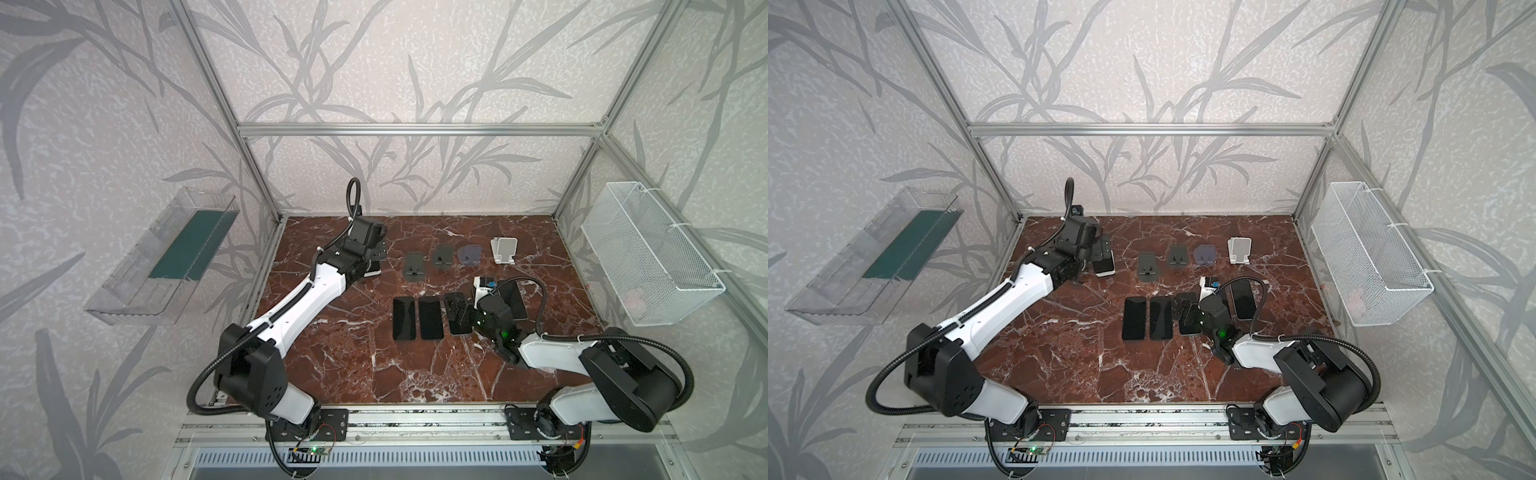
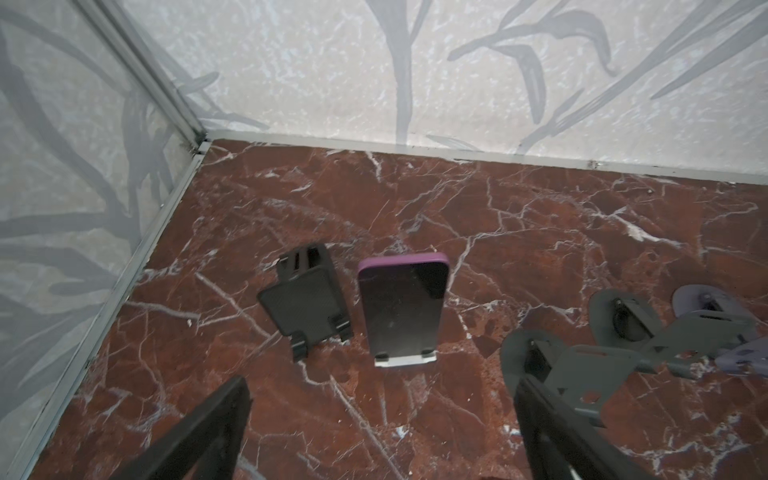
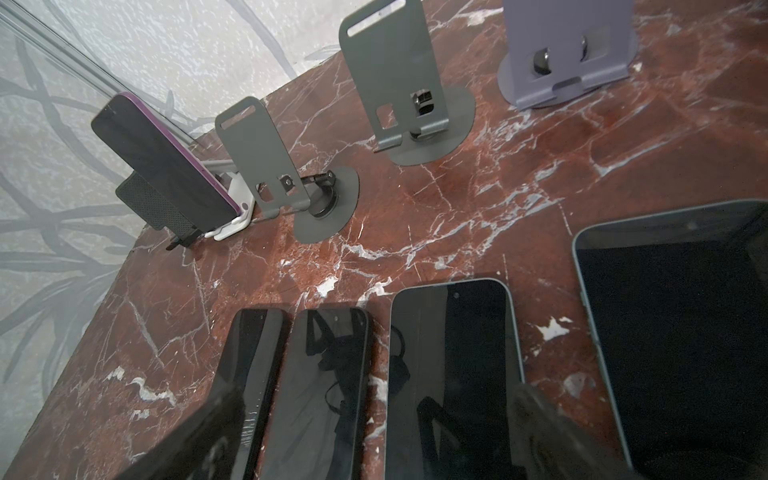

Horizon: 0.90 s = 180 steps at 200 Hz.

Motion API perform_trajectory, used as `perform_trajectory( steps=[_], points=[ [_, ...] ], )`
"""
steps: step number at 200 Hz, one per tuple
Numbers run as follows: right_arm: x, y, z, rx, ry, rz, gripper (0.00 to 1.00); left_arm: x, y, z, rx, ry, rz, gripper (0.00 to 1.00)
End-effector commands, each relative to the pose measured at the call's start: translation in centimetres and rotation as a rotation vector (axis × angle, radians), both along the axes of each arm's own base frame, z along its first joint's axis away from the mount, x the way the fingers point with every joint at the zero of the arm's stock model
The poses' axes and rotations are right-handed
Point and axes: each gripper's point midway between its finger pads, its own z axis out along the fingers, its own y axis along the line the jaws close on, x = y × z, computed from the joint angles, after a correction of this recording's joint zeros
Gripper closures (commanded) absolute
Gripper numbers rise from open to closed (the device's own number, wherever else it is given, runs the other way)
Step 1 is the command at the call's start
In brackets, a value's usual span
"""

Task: Remove the phone from the phone stand
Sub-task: 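Reach the left gripper farther from the robot over the purple-edged phone, then lower the left gripper and grasp the purple-edged phone's top edge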

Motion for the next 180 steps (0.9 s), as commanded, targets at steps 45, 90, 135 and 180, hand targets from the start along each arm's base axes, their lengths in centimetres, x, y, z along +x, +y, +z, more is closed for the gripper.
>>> perform_trajectory(
  steps=[45, 90, 135, 180],
  points=[
    [0.5, 0.2, 1.6, 0.027, -0.04, -0.009, 0.01, 3.1, 0.0, -2.5, 0.01, 0.155, -0.038, 0.01],
    [0.5, 0.1, 1.7, 0.027, -0.046, -0.011, 0.01, 5.0, 0.0, -4.1, -0.019, 0.188, -0.035, 0.01],
    [0.5, 0.2, 1.8, 0.028, -0.047, -0.01, 0.01, 6.2, 0.0, -6.4, -0.018, 0.222, -0.022, 0.01],
    [0.5, 0.0, 2.0, 0.026, -0.051, -0.017, 0.01, 7.1, 0.2, -7.7, -0.013, 0.247, -0.009, 0.01]
  ],
)
